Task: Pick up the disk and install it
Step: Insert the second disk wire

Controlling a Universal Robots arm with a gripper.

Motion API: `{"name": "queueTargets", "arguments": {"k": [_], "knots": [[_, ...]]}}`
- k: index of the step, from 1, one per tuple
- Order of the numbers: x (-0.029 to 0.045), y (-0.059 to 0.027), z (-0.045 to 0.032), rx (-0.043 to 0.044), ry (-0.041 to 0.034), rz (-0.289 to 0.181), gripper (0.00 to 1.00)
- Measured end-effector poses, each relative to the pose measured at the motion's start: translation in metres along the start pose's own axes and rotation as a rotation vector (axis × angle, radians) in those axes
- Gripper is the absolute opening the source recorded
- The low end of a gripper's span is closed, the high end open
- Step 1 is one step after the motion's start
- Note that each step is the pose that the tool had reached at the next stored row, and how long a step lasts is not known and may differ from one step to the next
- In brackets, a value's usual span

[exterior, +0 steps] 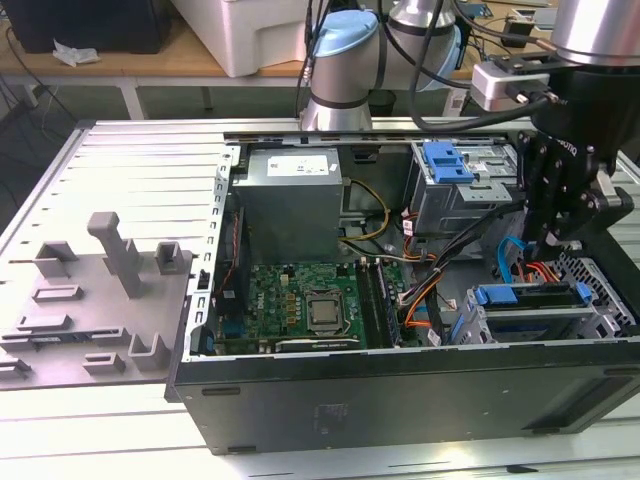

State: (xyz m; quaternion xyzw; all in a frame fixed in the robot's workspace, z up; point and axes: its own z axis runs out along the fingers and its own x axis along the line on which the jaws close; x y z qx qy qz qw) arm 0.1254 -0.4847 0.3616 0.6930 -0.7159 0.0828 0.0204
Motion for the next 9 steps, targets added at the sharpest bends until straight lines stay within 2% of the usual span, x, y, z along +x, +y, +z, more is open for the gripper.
{"name": "queueTargets", "arguments": {"k": [3,6,8,9], "knots": [[0.0000,0.0003,-0.0001,-0.0057,0.0037,0.038,0.36],[-0.0001,-0.0001,0.0000,-0.0113,0.0045,0.045,0.36],[0.0000,-0.0005,0.0000,-0.0218,0.0050,0.043,0.36],[0.0000,-0.0010,0.0000,-0.0337,0.0056,0.041,0.36]]}}
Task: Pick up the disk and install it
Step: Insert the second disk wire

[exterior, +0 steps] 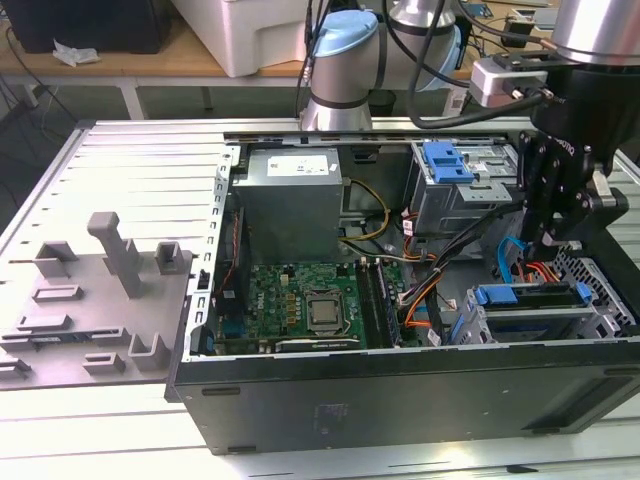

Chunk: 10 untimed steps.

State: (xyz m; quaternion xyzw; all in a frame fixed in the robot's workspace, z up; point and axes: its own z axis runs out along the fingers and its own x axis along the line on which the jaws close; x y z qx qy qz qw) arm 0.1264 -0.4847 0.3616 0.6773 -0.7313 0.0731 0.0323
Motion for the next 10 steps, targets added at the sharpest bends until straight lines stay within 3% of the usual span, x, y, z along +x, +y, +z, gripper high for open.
{"name": "queueTargets", "arguments": {"k": [2,10], "knots": [[-0.0001,-0.0006,0.0000,-0.0108,0.0008,-0.002,0.36],[-0.0027,-0.0003,-0.0004,-0.0057,0.0009,-0.037,0.36]]}}
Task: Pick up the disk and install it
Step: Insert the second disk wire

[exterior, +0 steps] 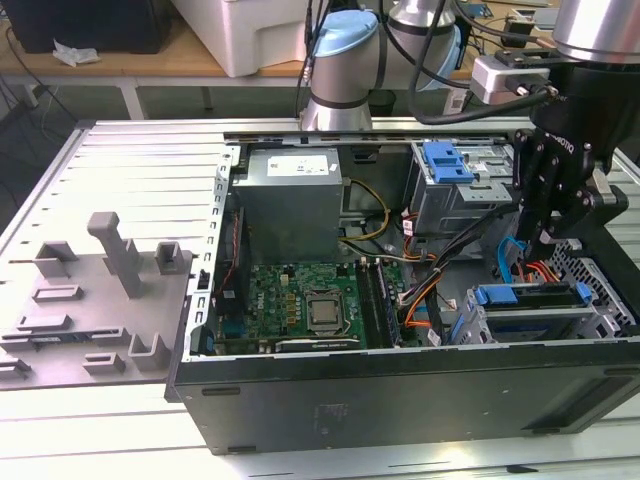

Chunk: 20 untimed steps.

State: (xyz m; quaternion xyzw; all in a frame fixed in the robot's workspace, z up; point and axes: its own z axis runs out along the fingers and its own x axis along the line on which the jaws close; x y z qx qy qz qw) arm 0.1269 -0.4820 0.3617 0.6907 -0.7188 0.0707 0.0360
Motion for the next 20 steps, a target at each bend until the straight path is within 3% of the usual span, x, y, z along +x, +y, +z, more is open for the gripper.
{"name": "queueTargets", "arguments": {"k": [11,20], "knots": [[0.0007,-0.0001,0.0002,-0.0058,0.0019,0.039,0.36],[0.0025,-0.0001,0.0004,-0.0056,0.0025,0.037,0.36]]}}
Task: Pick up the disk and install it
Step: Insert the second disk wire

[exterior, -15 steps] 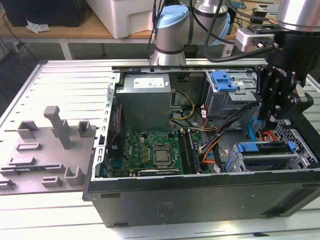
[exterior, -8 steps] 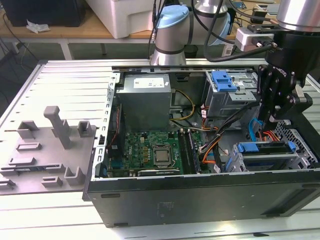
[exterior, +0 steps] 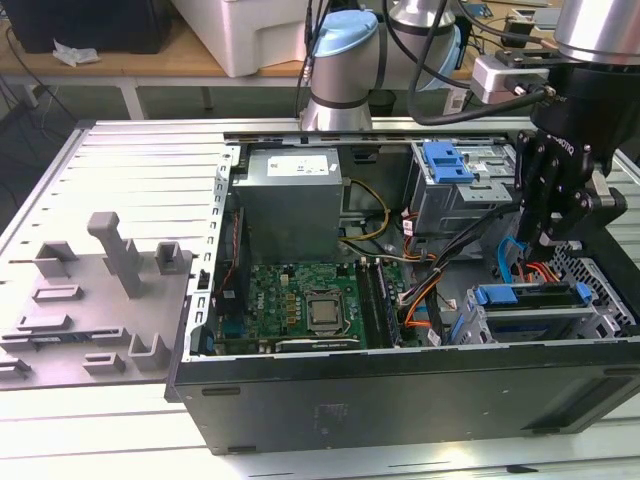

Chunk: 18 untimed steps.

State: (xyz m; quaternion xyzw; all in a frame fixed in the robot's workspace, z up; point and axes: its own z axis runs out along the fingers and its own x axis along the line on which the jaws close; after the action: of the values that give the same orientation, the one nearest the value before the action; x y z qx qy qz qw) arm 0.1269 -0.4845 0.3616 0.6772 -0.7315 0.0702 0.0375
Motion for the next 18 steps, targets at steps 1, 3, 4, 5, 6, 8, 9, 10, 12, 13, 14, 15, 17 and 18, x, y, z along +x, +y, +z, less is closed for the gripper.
{"name": "queueTargets", "arguments": {"k": [1,3,4,5,6,8,9,10,12,13,14,15,17,18], "knots": [[0.0001,0.0000,0.0001,0.0000,-0.0001,0.000,0.36],[0.0002,0.0000,0.0001,0.0000,-0.0001,0.000,0.36],[0.0002,0.0000,0.0000,0.0000,0.0000,0.000,0.35],[0.0002,0.0000,0.0001,0.0000,-0.0001,0.000,0.35],[0.0002,0.0000,0.0001,0.0000,-0.0001,0.000,0.27],[0.0003,0.0000,0.0001,-0.0001,0.0014,0.000,0.27],[0.0004,0.0000,0.0004,-0.0005,0.0024,0.000,0.27],[0.0005,0.0000,0.0006,-0.0009,0.0037,0.000,0.27],[0.0007,0.0000,0.0010,-0.0019,0.0062,-0.001,0.27],[0.0007,0.0000,0.0012,-0.0026,0.0078,-0.001,0.26],[0.0007,0.0000,0.0014,-0.0036,0.0113,-0.001,0.26],[0.0008,0.0000,0.0015,-0.0042,0.0145,-0.002,0.19],[0.0007,0.0000,0.0016,-0.0047,0.0187,-0.002,0.16],[0.0008,0.0000,0.0016,-0.0047,0.0198,-0.002,0.16]]}}
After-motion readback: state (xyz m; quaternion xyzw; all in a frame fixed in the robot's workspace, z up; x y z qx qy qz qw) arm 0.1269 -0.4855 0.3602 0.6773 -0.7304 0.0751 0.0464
